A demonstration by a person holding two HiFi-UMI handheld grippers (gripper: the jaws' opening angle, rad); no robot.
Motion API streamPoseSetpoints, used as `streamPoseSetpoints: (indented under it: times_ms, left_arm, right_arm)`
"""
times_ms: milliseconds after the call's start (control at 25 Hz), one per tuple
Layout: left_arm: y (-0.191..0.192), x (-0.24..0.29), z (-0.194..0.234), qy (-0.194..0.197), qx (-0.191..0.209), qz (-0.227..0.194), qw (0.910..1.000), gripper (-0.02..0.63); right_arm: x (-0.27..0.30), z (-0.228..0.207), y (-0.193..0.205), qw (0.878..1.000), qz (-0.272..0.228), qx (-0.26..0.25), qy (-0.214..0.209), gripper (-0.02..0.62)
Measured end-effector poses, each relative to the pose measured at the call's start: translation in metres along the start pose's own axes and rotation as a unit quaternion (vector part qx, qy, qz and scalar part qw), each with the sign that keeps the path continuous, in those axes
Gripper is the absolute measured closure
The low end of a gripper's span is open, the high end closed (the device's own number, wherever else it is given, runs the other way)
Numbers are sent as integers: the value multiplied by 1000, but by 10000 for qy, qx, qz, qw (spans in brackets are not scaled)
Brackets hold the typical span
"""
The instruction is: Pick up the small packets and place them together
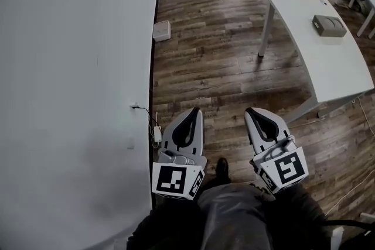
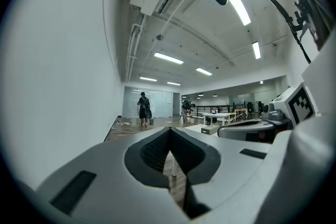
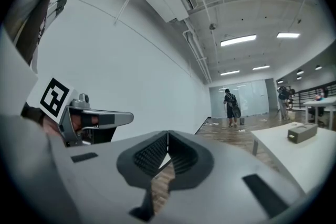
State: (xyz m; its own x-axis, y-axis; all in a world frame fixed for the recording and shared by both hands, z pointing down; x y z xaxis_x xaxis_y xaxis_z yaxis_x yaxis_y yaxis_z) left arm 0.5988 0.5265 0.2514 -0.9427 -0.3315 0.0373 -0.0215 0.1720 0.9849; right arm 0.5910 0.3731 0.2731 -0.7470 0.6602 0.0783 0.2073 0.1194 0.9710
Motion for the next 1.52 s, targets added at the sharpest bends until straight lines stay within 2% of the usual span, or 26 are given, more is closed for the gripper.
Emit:
streamPoseSetpoints:
  times_ms: [160,360,640,880,1360,1520]
  left_arm:
    - [5,16,28,22,-127,-93,9999,603]
    - [9,32,39,132,-226,-157,9995,603]
    - [21,67,49,270,-232,39,9994,603]
    - [29,126,61,327,-102,232,9991,603]
    - [33,297,58,411,-168,546,9975,603]
    - [26,336,62,399,-135,513,9978,603]
  right_arm:
    - [33,7,-4,9999,81,-118,-87,589]
    - [57,1,-11,9999,64,-148,-36,589]
    - [91,-22,-8,9999,102,-39,-69,589]
    - [138,-68,-9,9998,107,150,-104,589]
    - [227,-211,-37,9990,253,352,-111,589]
    - [252,-242,-53,9992,206,324,-137,589]
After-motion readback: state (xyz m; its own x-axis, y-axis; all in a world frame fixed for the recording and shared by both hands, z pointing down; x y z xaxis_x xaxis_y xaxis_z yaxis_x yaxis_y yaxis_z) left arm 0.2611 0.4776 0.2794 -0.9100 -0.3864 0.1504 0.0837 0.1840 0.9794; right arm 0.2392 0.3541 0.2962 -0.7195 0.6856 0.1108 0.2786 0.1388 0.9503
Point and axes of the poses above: the fingertips, and each gripper's own axes: x forward along the fingers, z to its left, y out of its underside, the point moved 4 cm from there along -x, backward along the fingers, and after that the axes turned 11 degrees about x, right-handed, at the moved point
